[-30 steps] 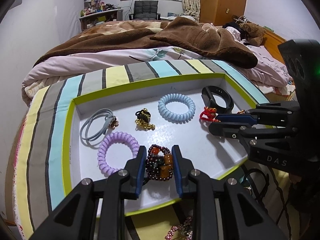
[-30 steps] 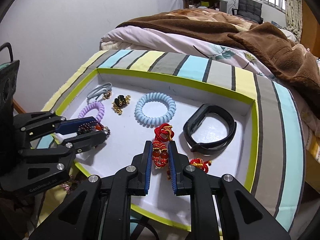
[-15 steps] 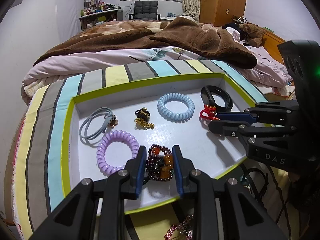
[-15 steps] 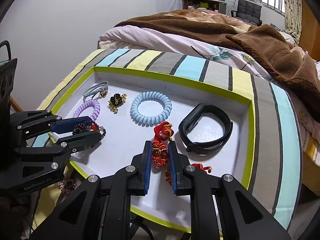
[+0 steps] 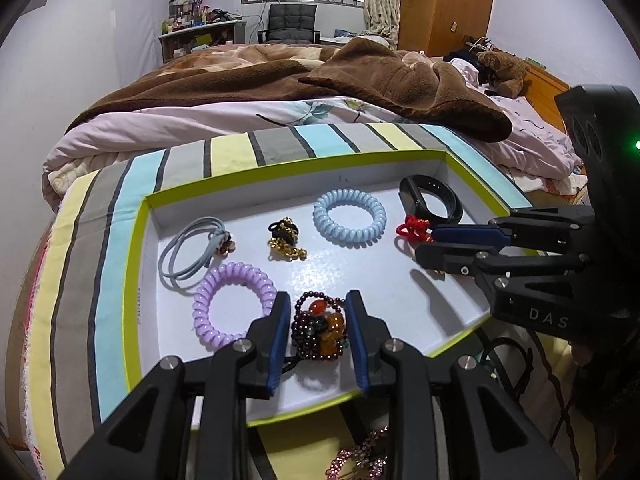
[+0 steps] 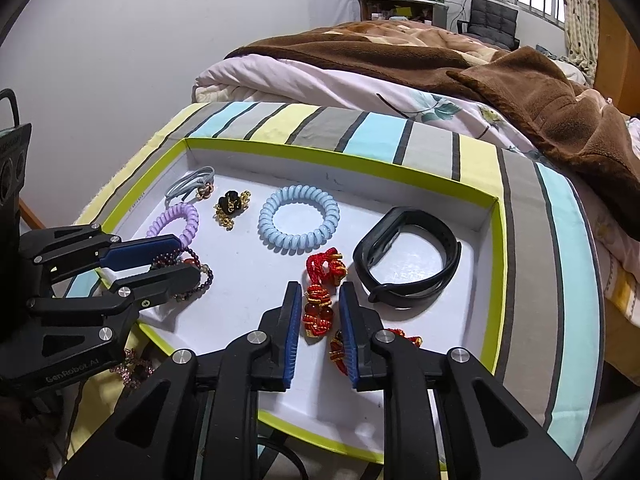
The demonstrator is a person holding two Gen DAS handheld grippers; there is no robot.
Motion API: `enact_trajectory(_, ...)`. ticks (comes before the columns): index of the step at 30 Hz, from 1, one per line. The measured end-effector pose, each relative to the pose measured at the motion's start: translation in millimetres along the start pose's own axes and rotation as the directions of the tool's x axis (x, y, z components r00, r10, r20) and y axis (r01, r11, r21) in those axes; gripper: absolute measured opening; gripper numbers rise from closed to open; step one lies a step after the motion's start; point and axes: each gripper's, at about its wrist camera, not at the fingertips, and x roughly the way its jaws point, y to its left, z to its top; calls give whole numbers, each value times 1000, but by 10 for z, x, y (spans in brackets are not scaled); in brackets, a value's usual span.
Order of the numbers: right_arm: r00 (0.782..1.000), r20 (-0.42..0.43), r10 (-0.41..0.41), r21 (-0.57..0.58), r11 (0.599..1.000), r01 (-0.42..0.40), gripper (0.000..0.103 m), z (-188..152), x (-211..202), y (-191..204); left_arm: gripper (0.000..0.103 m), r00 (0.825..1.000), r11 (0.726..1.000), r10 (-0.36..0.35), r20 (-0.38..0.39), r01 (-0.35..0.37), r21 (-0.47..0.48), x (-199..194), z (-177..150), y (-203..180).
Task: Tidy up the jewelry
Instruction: 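Carry the beaded bracelet and red tassel into the green box and open both tools, then withdraw both open tools from the box over the remaining jewelry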
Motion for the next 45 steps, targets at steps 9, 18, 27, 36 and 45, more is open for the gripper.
enact_trajectory(9, 1000, 16, 9, 6, 1000, -9, 34, -11, -39, 22, 40, 999, 1000, 27, 23, -27, -15, -107, -31, 21)
enact_trajectory(18, 998, 60, 23, 29, 999, -25, 35, -77, -229, 93, 44, 995, 996, 76, 63, -73, -46, -380, -134, 77)
enact_trajectory(27, 991, 129, 27, 53, 998, -34, 45, -301, -632, 249, 47, 982, 985, 160, 102, -152, -86, -731, -360, 98)
enact_trajectory(36, 990, 143, 0, 102, 995, -15, 45, -638, -890, 277, 48, 981, 974, 171, 87, -155, -166, -947, -680, 175)
enact_trajectory(45, 994, 98, -38, 169, 985, 21, 45, -1015, -930, 237, 48, 993, 967, 97, 74, -77, -243, -1033, -971, 307)
